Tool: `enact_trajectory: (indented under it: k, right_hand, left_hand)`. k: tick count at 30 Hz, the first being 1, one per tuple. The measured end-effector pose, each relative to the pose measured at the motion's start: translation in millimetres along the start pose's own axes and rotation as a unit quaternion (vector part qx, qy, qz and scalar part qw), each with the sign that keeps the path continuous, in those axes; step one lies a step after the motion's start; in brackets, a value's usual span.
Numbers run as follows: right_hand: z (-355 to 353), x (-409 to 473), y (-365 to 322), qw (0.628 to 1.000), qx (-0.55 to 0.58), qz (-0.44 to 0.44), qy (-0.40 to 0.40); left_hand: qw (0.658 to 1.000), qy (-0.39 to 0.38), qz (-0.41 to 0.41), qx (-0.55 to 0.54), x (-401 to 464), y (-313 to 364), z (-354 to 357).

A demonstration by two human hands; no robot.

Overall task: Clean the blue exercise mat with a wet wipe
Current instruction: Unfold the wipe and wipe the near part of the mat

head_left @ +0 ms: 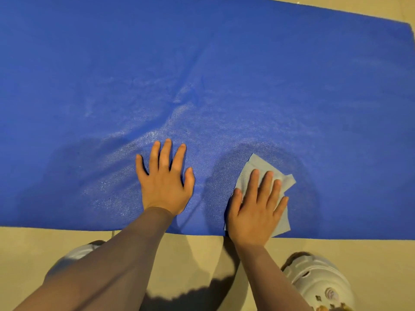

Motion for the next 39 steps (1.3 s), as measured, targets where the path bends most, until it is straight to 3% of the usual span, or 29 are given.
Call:
enact_trajectory:
  k: [7,10,12,14,16,19,21,23,25,27,28,29,31,34,36,39]
  right_hand:
    - [1.5,1.1,0.0,1.000,-0.005,-0.004,0.005]
    - [2.6,2.0,1.1,1.000,-0.015,-0.008,-0.012]
    - [-0.4,2.5,3.5,0.999,-0.018,-0.012,-0.046]
    - [-2.4,3.2,6.0,0.994,-0.031,-0.024,-0.100]
    - [-5.3,5.6,8.7,0.990,-0.040,-0.033,-0.130]
    - [-9.0,4.1,13.0,0.992,-0.048,-0.053,-0.104]
    - [-5.8,-1.3,9.1,0.993,-0.048,-0.068,-0.089]
    - [-0.2,-13.0,-13.0,0.990,-0.040,-0.101,-0.086]
    - [8.2,-28.3,-48.7,0.982,-0.044,-0.161,-0.087]
    - [18.2,-45.5,-93.8,0.960,-0.065,-0.258,-0.089]
    - [23.1,-54.2,-117.6,0.941,-0.079,-0.316,-0.088]
    - [29.2,-62.7,-141.5,0.918,-0.097,-0.375,-0.090]
    - [37.3,-69.7,-181.8,0.859,-0.142,-0.480,-0.108]
    - [44.9,-44.8,-205.5,0.791,-0.166,-0.575,-0.130]
    - [39.0,-0.7,-196.3,0.824,-0.095,-0.548,-0.106]
    - [17.2,80.4,-149.0,0.911,-0.080,-0.401,-0.048]
  left_hand:
    - [0.999,-0.021,0.009,0.023,-1.7,-1.0,-2.2]
    - [0.998,-0.060,0.003,0.033,-3.3,1.9,-8.5]
    - [0.989,-0.142,-0.012,0.048,-3.4,4.4,-19.0]
    - [0.956,-0.264,0.023,0.126,-0.5,1.6,-34.3]
    - [0.896,-0.341,0.138,0.247,0.6,-3.5,-66.8]
    - [0.794,-0.407,0.294,0.343,-5.2,-19.5,-118.5]
    - [0.770,-0.436,0.294,0.363,-12.2,-37.9,-141.0]
    - [0.776,-0.452,0.250,0.363,-21.9,-63.4,-153.4]
    - [0.808,-0.450,0.192,0.328,-25.7,-98.1,-147.5]
    - [0.893,-0.355,0.127,0.246,-28.6,-136.5,-129.8]
    - [0.950,-0.265,0.065,0.154,-30.7,-153.3,-117.0]
    - [0.981,-0.187,-0.021,0.057,-35.9,-166.8,-103.6]
    - [0.984,-0.103,-0.128,-0.066,-52.9,-176.5,-75.7]
    - [0.992,-0.086,-0.095,-0.024,-76.7,-179.0,-40.2]
    - [0.997,-0.045,-0.064,-0.008,-81.9,-189.6,-41.0]
    - [0.998,-0.036,-0.049,0.008,-79.0,-197.8,-41.3]
Point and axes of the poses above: each hand's wrist, its own x-axis towards the middle knuckle, its own z-axis out of the palm, y = z × x, the point moved 3 cm from there along x, towards the middle knuckle, and after that the axes turned 13 degrees about -y, right-handed, at the moved point
